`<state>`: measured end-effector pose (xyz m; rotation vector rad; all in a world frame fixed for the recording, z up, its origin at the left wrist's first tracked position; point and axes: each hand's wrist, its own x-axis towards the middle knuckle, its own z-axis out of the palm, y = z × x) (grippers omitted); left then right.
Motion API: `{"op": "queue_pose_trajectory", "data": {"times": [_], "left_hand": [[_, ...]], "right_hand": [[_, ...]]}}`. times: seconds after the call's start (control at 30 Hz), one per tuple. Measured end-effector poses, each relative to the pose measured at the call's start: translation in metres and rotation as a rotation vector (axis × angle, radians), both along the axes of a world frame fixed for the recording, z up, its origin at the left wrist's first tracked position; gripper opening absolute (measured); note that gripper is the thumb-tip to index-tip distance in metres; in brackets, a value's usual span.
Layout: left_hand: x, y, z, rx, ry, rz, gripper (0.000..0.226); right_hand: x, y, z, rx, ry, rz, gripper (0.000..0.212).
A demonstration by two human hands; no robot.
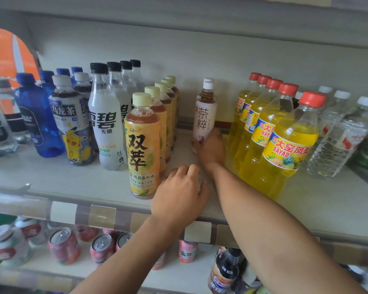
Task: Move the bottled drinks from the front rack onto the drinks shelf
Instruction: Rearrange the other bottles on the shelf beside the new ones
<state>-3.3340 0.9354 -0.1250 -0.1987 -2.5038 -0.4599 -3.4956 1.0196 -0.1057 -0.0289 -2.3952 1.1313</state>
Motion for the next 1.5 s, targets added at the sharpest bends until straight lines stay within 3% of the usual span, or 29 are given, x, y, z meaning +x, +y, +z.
{"op": "queue_pose_trajectory", "data": {"times": [0.43, 0.6, 0.77, 0.97, 1.1, 1.2, 1.33, 1.5], "left_hand": [[0.005, -0.002, 0.006, 0.041, -0.054, -0.045, 0.028], [0.011, -0.004, 0.013, 0.075, -0.082, -0.080, 0.027], [0.017, -0.010, 0.018, 0.066, -0.103, -0.107, 0.025], [0.038, -0.024, 0.014, -0.024, -0.049, -0.216, 0.030], [0.070, -0.029, 0.000, 0.069, 0.116, -0.444, 0.029], [0.096, -0.025, -0.018, 0.105, 0.130, -0.560, 0.027], [0.122, -0.016, -0.064, 0.094, 0.016, -0.664, 0.025], [0.143, -0.006, -0.146, 0.080, -0.268, -0.694, 0.028]], "right_hand": [[0.012, 0.001, 0.004, -0.012, -0.136, 0.000, 0.056], [0.045, 0.008, 0.021, 0.154, -0.135, 0.018, 0.043], [0.111, 0.020, 0.033, 0.267, -0.029, 0.077, 0.025], [0.194, 0.037, 0.018, 0.445, 0.186, -0.026, 0.027], [0.247, 0.042, -0.002, 0.422, 0.315, -0.066, 0.027], [0.286, 0.049, -0.032, 0.388, 0.305, -0.090, 0.024], [0.329, 0.060, -0.084, 0.387, 0.253, -0.112, 0.017], [0.364, 0.068, -0.171, 0.390, 0.084, -0.093, 0.018]]}}
